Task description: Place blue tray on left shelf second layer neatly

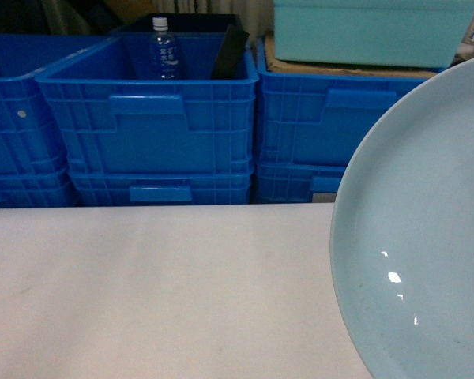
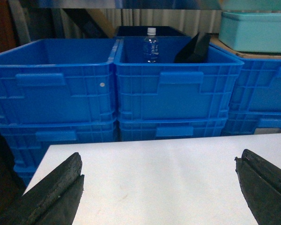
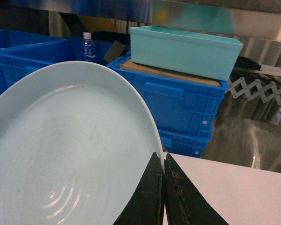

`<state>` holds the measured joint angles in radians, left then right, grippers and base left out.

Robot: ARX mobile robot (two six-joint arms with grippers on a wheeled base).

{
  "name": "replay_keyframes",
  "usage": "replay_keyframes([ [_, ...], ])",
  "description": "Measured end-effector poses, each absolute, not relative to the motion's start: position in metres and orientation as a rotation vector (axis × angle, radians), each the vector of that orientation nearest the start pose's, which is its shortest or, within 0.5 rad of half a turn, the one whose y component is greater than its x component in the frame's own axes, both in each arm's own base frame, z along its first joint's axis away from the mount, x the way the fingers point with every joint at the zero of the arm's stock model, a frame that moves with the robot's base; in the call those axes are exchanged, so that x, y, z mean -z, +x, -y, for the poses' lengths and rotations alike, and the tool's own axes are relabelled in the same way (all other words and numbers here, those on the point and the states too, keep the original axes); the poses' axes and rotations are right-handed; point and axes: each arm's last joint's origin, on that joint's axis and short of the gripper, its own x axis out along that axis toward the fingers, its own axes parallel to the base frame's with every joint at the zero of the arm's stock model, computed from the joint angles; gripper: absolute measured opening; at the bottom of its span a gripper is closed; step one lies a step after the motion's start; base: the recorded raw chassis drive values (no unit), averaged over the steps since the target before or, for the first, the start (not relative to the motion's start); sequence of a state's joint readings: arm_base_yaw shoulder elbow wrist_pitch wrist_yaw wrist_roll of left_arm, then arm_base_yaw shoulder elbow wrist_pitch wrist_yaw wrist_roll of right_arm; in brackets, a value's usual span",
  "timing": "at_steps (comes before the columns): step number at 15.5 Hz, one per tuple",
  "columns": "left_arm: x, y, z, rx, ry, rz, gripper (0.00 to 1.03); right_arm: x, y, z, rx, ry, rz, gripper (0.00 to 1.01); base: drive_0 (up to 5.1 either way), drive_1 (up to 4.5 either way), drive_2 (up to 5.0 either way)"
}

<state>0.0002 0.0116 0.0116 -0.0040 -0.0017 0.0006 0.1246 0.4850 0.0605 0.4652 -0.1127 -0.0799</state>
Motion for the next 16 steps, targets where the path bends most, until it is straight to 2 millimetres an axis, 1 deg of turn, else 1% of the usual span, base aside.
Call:
replay_keyframes([
  [16,-0.1662,0.0977,0.0,-0.001,0.001,-0.004,0.98,-0.1843,0.1294,-0.0195,-0.235,-0.079,0.05,0.02,-1.6,-1.56,-1.6],
])
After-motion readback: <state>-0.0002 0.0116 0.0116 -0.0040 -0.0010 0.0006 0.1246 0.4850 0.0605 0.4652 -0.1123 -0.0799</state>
